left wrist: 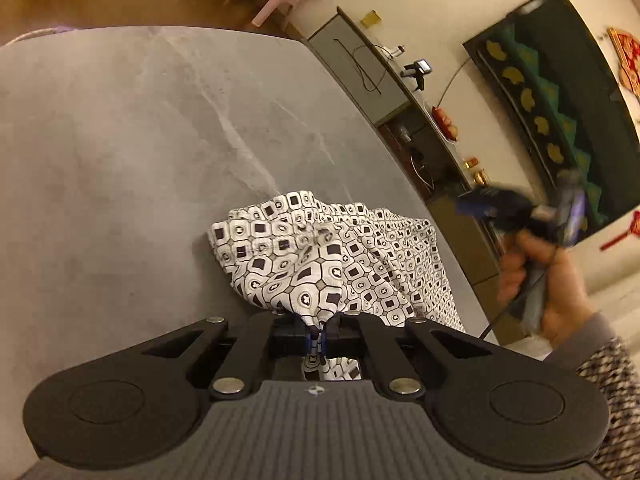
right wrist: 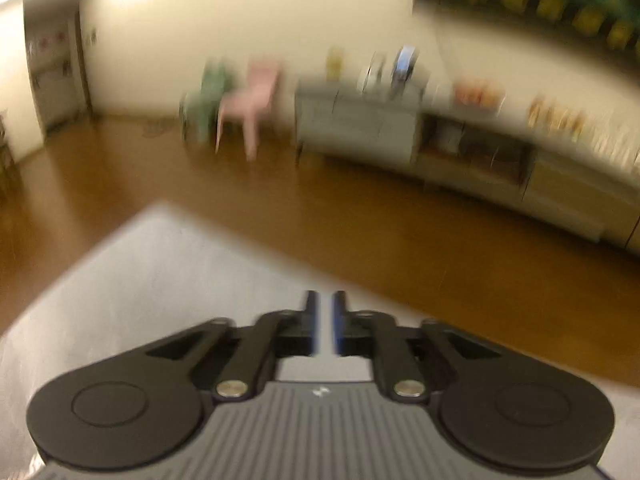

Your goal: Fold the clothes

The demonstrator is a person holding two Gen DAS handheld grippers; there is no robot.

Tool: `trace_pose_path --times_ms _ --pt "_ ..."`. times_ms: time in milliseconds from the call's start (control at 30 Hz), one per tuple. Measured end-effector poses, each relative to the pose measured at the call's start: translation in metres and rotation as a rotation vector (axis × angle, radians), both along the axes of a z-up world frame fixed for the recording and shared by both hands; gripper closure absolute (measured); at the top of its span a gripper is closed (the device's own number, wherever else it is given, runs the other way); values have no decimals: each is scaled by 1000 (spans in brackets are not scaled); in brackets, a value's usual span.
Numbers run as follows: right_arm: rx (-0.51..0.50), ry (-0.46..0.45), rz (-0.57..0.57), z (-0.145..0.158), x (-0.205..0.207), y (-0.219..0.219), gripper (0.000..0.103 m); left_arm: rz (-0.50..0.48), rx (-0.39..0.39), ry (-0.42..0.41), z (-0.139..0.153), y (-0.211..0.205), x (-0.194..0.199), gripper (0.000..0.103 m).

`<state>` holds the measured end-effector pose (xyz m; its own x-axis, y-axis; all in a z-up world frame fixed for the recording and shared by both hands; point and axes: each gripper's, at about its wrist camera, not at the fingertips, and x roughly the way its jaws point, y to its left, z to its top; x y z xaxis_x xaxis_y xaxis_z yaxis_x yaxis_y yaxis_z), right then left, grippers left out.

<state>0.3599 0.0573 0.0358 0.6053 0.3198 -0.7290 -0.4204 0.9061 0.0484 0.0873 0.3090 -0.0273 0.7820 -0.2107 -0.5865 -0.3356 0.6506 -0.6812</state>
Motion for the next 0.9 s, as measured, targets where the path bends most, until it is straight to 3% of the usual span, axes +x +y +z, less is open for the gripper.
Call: trace_pose_path --times_ms 33,67,133,200,233,267,367,467,533,600,633,667,700,733,800,900 --pt "-43 47 18 -13 0 4 50 3 -8 -3 1 1 -2 100" --pt "-115 42 29 -27 -4 9 42 6 -11 -5 1 3 -3 100" --pt "-216 34 47 -50 -12 13 40 8 -23 -4 -1 6 -6 100" --pt "-200 33 36 -62 -15 9 40 10 -33 2 -3 7 -7 100" --pt "-186 30 43 -61 -17 11 53 12 -35 5 -4 7 -6 100" --pt "-179 24 67 -58 -20 16 102 14 -35 2 -5 8 -4 100" --pt "-150 -10 137 -44 -30 33 100 36 28 -44 3 9 -8 100" --pt "-47 -165 184 -3 -38 52 100 93 115 -67 10 10 -13 100" --pt "8 -258 199 15 -42 65 100 122 116 -22 3 15 -9 100" --pt "-32 -265 197 17 -43 76 94 149 111 29 -7 19 -3 100" --pt "-73 -249 193 15 -43 81 74 162 108 39 -7 22 -2 100" --pt "-111 -234 188 14 -45 84 67 176 106 47 -8 25 -2 100" --pt "-133 -231 172 18 -54 79 67 191 107 42 -5 28 -4 100" --pt "-123 -239 138 27 -70 64 65 206 109 36 -2 31 -6 100" --pt "-34 -226 68 50 -106 17 49 230 102 23 4 38 -13 100" --pt "57 -210 -79 73 -164 -87 38 290 87 13 14 46 -27 100"
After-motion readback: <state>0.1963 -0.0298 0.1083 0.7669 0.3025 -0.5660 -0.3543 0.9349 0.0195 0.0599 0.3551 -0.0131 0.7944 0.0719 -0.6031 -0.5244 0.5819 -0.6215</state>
